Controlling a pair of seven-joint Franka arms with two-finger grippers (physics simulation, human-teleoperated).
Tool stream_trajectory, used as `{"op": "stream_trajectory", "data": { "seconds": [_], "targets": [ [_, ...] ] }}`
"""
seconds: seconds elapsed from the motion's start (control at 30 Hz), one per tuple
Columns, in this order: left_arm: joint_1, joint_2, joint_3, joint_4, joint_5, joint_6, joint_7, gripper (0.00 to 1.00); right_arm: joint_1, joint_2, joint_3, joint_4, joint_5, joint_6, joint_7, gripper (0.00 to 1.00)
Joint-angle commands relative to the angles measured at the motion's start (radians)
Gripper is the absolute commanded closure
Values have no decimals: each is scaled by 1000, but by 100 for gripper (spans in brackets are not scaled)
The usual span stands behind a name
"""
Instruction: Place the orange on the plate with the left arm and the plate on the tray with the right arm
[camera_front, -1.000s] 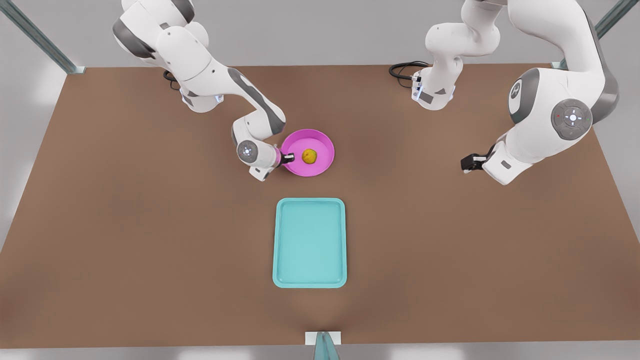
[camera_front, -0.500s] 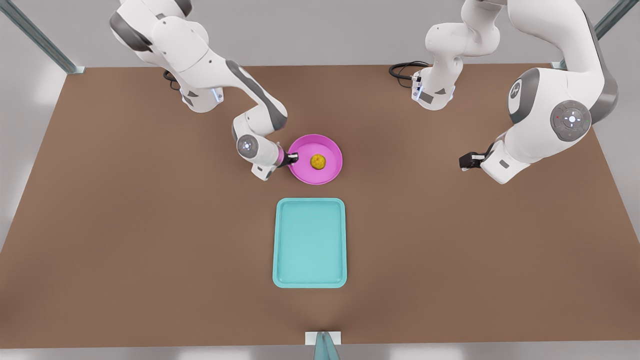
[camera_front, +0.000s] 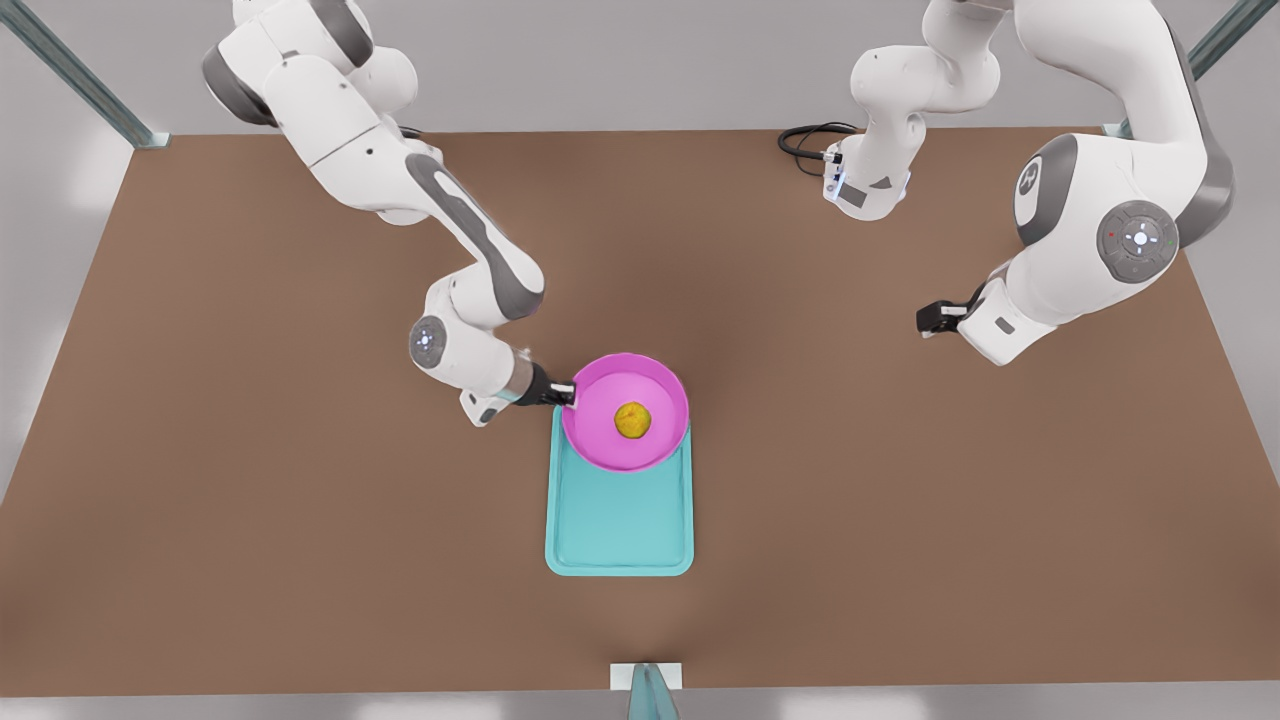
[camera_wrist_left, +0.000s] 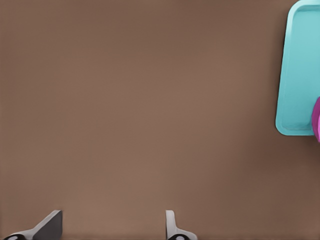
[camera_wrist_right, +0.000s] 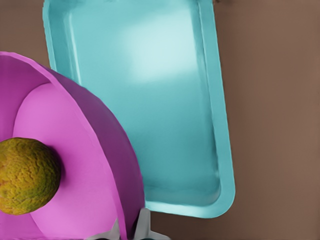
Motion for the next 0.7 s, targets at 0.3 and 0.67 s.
{"op": "stream_trajectory", "data": {
  "seconds": [0.3, 0.67],
  "targets": [
    [0, -1, 0, 1, 1, -5, 0, 0, 0, 174, -46, 191, -6, 6, 72, 79],
    [0, -1, 0, 1, 1, -5, 0, 0, 9, 199, -46, 230, -1, -1, 87, 0]
  ]
}}
